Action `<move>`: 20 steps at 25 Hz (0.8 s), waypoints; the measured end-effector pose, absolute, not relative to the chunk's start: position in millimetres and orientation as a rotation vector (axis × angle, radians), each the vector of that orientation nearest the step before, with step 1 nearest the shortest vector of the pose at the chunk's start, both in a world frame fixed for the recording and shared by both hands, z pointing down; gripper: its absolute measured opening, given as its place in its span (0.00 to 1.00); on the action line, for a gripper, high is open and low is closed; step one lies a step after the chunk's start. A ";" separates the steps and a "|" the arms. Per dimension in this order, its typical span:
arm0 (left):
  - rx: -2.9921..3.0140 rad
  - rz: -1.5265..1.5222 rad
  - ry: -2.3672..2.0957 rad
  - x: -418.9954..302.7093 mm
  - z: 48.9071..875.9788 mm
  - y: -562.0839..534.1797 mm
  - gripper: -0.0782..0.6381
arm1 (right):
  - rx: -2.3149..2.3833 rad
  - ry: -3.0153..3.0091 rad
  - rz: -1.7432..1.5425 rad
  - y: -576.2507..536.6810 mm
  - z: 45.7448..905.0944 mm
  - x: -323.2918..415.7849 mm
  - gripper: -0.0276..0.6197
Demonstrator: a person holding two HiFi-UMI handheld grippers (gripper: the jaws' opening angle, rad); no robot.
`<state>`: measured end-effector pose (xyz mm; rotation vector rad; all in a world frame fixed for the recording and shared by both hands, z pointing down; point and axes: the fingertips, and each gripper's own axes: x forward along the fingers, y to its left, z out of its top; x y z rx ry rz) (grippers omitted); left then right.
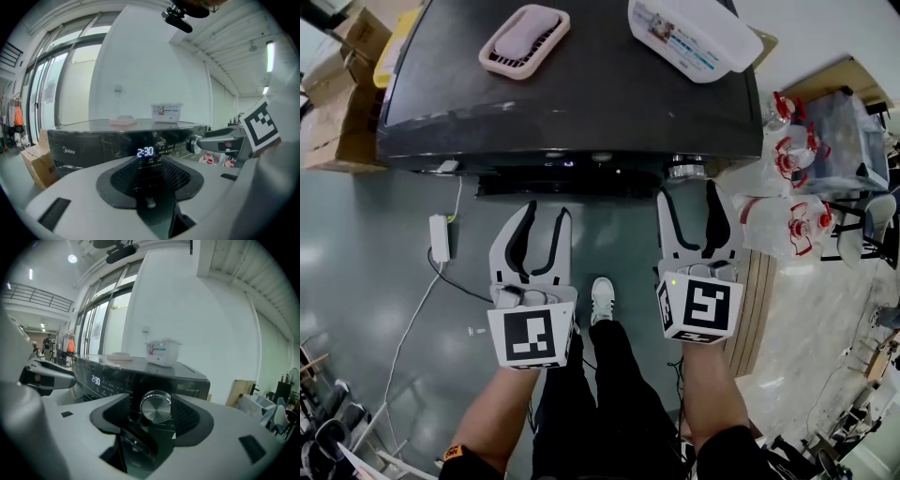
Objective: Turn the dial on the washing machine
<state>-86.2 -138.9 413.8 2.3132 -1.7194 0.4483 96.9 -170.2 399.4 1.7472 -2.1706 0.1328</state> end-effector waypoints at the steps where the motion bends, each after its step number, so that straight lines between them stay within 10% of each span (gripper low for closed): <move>1: 2.313 0.446 -1.723 -87.3 405.1 -136.8 0.33 | 1.732 -2.180 0.142 -165.2 393.9 93.1 0.49; 20: 2.362 0.434 -1.800 -117.3 232.4 -58.5 0.16 | 1.617 -2.379 0.222 -65.2 230.3 25.3 0.10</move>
